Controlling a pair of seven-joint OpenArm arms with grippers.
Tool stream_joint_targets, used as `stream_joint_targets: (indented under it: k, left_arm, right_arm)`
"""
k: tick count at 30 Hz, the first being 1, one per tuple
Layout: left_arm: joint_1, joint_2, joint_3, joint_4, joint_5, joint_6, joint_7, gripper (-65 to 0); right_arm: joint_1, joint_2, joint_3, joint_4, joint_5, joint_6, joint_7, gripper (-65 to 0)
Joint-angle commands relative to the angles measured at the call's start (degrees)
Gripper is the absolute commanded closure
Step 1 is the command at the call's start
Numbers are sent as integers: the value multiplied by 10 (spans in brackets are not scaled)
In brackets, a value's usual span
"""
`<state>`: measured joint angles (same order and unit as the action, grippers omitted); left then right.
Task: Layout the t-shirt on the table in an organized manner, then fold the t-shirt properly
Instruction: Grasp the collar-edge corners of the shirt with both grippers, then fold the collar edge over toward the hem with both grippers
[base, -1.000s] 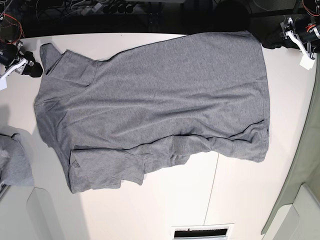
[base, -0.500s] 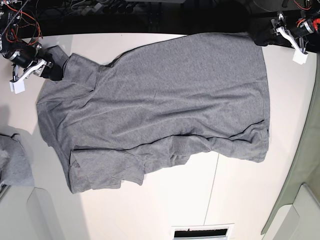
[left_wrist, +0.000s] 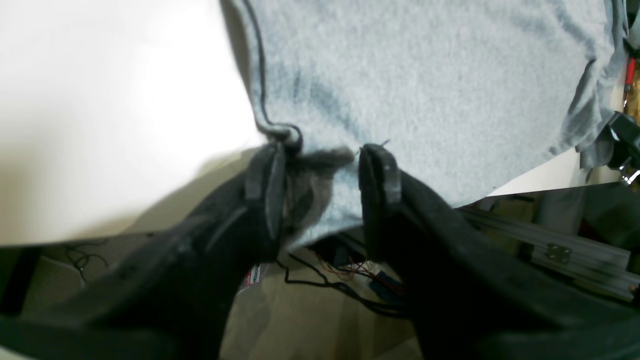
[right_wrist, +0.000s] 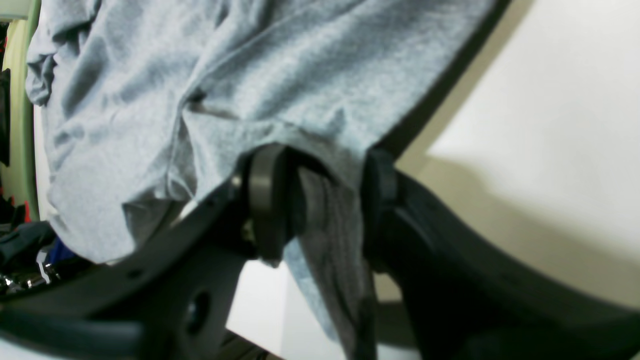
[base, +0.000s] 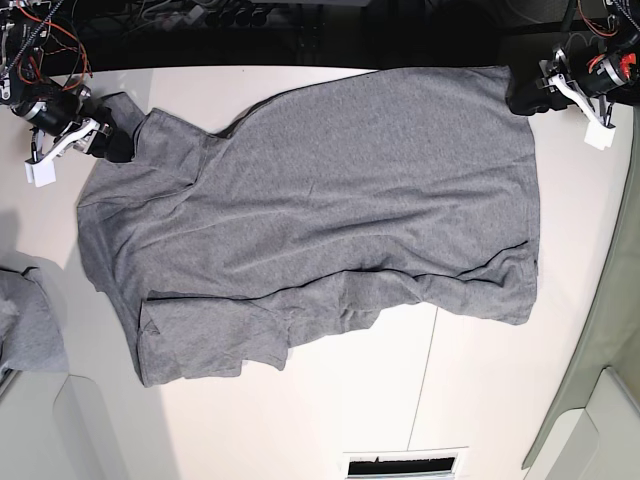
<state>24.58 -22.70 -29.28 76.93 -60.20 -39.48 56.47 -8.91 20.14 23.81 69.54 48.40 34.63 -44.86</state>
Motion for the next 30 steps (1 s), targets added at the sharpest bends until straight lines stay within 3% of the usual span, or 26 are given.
stream_joint_targets:
  k: [1, 9, 11, 12, 14, 15, 18, 23, 26, 30]
  left_arm:
    - [0, -8, -4, 7, 0, -5, -7, -271]
    - [0, 23, 29, 7, 34, -5, -16, -267]
    - [0, 28, 51, 7, 60, -5, -36, -205]
    - [0, 28, 61, 7, 69, -5, -47, -147]
    - [0, 28, 77, 7, 84, -5, -70, -16]
    - [0, 28, 80, 7, 87, -5, -82, 0]
    - [0, 26, 77, 9, 69, -5, -85, 0]
    - [2, 25, 26, 69, 0, -5, -21, 0]
    - [5, 23, -4, 119, -36, -5, 19, 0]
    - [19, 8, -9, 167, -58, -5, 23, 0]
  right_arm:
    - [0, 7, 0, 5, -10, -3, -10, -242]
    - [0, 6, 0, 5, -8, -3, -10, -242]
    - [0, 6, 0, 5, -8, -3, -10, -234]
    - [0, 6, 0, 5, -8, -3, -10, -204]
    - [0, 6, 0, 5, -8, -3, -9, -87]
    - [0, 6, 0, 5, -8, -3, -5, -18]
    - [0, 9, 1, 6, -8, -3, 1, 0]
    - [-3, 11, 34, 41, -8, -3, -4, 0]
    - [-4, 11, 71, 70, -8, -3, -25, 0]
    - [-4, 11, 100, 107, 18, -3, -58, 0]
